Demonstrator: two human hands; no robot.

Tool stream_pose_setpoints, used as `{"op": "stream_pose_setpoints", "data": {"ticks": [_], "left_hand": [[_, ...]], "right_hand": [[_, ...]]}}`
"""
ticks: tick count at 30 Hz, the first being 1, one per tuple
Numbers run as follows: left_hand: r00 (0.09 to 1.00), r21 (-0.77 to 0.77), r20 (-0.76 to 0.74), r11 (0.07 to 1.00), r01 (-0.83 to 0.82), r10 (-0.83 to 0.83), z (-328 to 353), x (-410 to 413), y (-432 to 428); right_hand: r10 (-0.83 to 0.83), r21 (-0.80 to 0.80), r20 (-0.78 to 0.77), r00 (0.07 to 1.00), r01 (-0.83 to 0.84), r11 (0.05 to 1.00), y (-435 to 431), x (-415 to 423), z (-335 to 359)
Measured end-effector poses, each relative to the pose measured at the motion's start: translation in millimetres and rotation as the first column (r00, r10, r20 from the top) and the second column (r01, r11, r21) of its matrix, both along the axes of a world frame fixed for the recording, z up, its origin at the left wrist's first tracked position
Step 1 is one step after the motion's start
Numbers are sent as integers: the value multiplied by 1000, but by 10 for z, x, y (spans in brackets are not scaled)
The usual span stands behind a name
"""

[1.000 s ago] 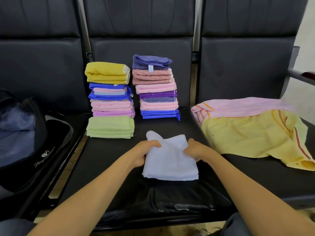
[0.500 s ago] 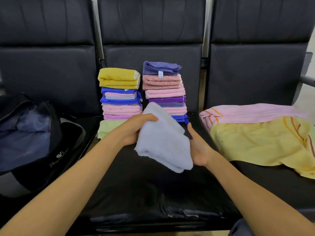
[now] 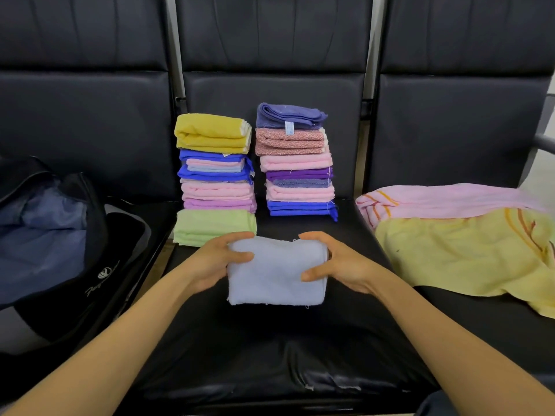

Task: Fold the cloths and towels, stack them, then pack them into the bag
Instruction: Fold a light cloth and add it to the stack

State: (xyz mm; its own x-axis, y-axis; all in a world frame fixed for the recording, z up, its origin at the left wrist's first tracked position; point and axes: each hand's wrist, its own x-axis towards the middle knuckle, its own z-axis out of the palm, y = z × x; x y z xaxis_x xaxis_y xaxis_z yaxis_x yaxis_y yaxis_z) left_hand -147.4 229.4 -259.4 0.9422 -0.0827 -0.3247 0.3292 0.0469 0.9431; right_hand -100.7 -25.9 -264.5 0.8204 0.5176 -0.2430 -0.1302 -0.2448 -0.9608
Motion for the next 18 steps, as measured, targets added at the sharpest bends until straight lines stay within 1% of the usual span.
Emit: {"op": "stream_pose_setpoints", "data": {"ticks": [1, 3, 6, 7, 10, 12, 13, 14, 15, 16, 18], "left_hand": [[1000, 57, 18, 998, 5, -6, 8, 13, 3], [997, 229, 80, 973, 0, -19, 20, 32, -17], [985, 446, 171, 893, -58, -21, 29, -5, -123], [978, 523, 205, 848, -84, -30, 35, -23, -165], [949, 741, 298, 651, -162, -104, 89, -64, -248], [938, 832, 308, 523, -186, -157, 123, -85, -265], [934, 854, 313, 480, -199, -169, 119, -92, -250], [926, 855, 335, 469, -222, -173, 106, -94, -225], [916, 837, 363, 492, -239, -172, 75, -92, -181], [905, 801, 390, 549, -240, -173, 52, -91, -135], [899, 687, 401, 707, -167, -177, 39, -84, -47]], "right_hand": [[-1, -52, 38, 999, 3, 999, 8, 0, 4], [-11, -173, 132, 991, 34, 984, 12, 17, 5], [-7, -309, 288, 958, 100, 946, 22, -9, 40], [5, -337, 349, 937, 120, 934, 32, -30, 65], [63, -427, 470, 881, 165, 889, 72, -67, 123], [88, -475, 502, 860, 190, 859, 107, -69, 122], [94, -487, 517, 851, 202, 849, 117, -64, 116], [94, -496, 534, 840, 221, 840, 125, -55, 115], [97, -509, 549, 831, 240, 826, 122, -47, 118], [108, -529, 559, 822, 253, 810, 112, -26, 118], [126, -541, 554, 823, 240, 806, 67, 21, 112]]}}
